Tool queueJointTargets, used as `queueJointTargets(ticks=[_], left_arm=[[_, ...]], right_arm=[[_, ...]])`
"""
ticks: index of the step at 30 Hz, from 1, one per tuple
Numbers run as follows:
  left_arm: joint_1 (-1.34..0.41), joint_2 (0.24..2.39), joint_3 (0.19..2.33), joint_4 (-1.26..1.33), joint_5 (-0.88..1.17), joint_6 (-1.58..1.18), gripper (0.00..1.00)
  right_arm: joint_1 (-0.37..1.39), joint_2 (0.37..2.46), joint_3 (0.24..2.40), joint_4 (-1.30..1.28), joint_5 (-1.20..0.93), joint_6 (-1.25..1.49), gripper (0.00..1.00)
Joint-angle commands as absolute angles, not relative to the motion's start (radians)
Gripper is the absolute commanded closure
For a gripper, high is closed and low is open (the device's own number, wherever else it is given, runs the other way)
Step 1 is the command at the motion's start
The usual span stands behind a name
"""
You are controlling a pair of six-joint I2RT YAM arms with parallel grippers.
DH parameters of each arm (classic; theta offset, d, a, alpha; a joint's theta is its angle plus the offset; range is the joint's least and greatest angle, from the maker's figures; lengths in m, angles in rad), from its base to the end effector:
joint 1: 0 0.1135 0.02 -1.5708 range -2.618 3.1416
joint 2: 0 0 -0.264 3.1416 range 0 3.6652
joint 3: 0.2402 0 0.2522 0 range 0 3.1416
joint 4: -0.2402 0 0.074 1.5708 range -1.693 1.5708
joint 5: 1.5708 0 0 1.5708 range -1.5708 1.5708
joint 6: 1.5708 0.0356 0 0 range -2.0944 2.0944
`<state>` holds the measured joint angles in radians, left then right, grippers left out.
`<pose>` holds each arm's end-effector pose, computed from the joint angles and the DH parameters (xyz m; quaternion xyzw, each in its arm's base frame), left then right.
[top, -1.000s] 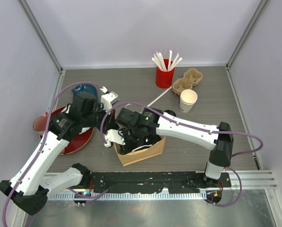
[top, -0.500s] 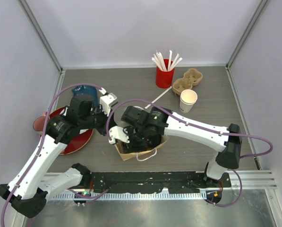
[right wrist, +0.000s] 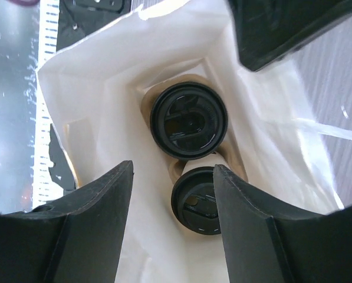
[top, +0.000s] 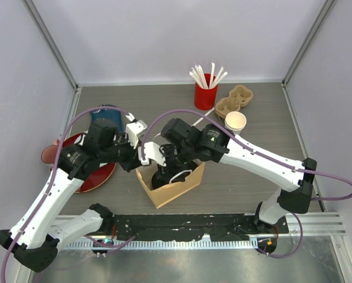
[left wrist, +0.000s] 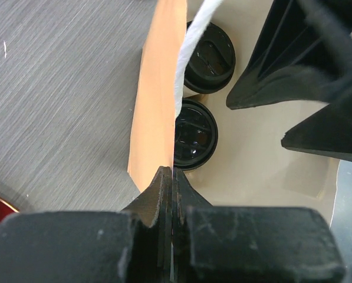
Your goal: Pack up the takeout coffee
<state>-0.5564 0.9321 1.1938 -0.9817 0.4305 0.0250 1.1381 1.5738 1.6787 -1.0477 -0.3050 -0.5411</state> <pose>0.1311 -0.0991 0.3767 0.3395 0.8273 -0.2936 0.3379 0.1251 0.2964 0.3755 -0.7311 0.5928 0.2279 0.2493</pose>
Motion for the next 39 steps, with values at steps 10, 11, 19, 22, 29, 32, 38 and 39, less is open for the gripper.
queueJointTargets(ticks=[10,11,19,22,29,32,38,39], left_arm=[[-0.557,0.95,1.192,-0.988,0.436,0.038,1.0],[-0.558,0.951,1.19,-0.988,0.434,0.043,1.0],[-0.558,0.948,1.187,-0.996,0.428,0.058,1.0],[-0.557,0.95,1.193,-0.997,0.426,0.071,1.0],[-0.557,0.966,1.203,-0.992,0.43,0.078,1.0],[-0.558,0.976,1.213,-0.997,0.428,0.083,1.0],[-0.558,0.994,1.233,-1.002,0.422,0.084,1.0],[-0.557,0.999,1.233,-1.002,0.42,0.084,1.0]], right_arm=[[1.141,1.459,1.737,-0.93,-0.175,-0.33,0.37],[1.14,1.456,1.727,-0.898,-0.146,-0.306,0.37],[1.128,1.411,1.723,-0.833,-0.06,-0.207,0.37],[1.105,1.379,1.718,-0.787,-0.052,-0.138,0.37],[1.028,1.31,1.677,-0.689,-0.049,-0.043,0.37],[0.997,1.302,1.703,-0.635,-0.083,-0.018,0.37],[0.983,1.351,1.821,-0.592,-0.123,-0.025,0.37],[0.976,1.348,1.821,-0.575,-0.126,-0.006,0.37]])
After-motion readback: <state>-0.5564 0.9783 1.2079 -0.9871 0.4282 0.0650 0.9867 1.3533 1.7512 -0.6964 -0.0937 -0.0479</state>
